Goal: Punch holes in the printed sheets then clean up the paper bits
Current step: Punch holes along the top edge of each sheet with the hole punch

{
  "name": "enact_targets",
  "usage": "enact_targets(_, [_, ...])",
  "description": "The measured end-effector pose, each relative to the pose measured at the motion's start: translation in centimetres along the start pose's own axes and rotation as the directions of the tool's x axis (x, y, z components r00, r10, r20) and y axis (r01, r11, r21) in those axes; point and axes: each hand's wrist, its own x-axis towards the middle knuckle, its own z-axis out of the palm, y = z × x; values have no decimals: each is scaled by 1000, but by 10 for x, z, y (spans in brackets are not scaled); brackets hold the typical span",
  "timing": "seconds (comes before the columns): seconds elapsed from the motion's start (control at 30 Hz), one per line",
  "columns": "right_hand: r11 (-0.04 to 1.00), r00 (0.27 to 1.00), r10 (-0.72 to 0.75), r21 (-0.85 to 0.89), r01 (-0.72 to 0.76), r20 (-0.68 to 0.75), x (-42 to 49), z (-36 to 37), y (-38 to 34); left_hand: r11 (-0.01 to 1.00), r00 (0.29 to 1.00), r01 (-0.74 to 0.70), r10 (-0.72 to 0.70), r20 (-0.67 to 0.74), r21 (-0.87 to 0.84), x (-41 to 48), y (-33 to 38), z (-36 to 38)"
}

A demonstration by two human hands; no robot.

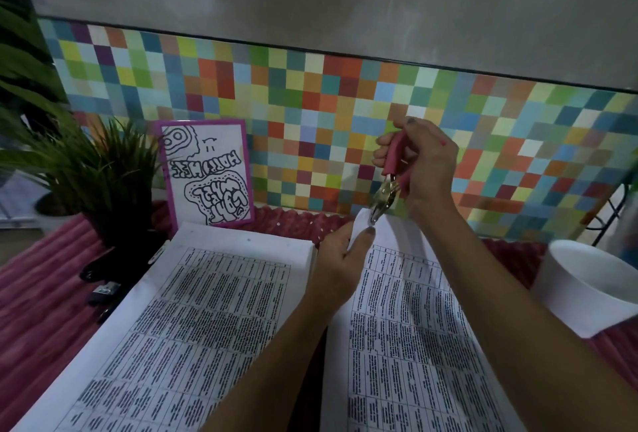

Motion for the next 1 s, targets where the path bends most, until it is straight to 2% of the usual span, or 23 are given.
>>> enact_targets(0.13, [999,1000,3,-42,-2,11,-1,6,2,1000,1000,-8,8,1,-11,0,1,-1])
enact_targets(0.37, [999,995,-37,-11,36,-95,0,11,7,999,1000,-29,29,-10,-13,1,1,-1])
enact_targets(0.63, [1000,979,-14,-22,10,-202,4,9,12,1000,1000,3,-3,5,6,0,2,-1])
enact_targets(0.77, [999,985,12,-38,-18,-171,5,8,12,999,999,33,-33,13,-8,-1,2,-1])
enact_targets(1.0, [972,977,212,-97,-214,-27,2,8,-2,998,999,-24,27,-46,57,-2,-1,2])
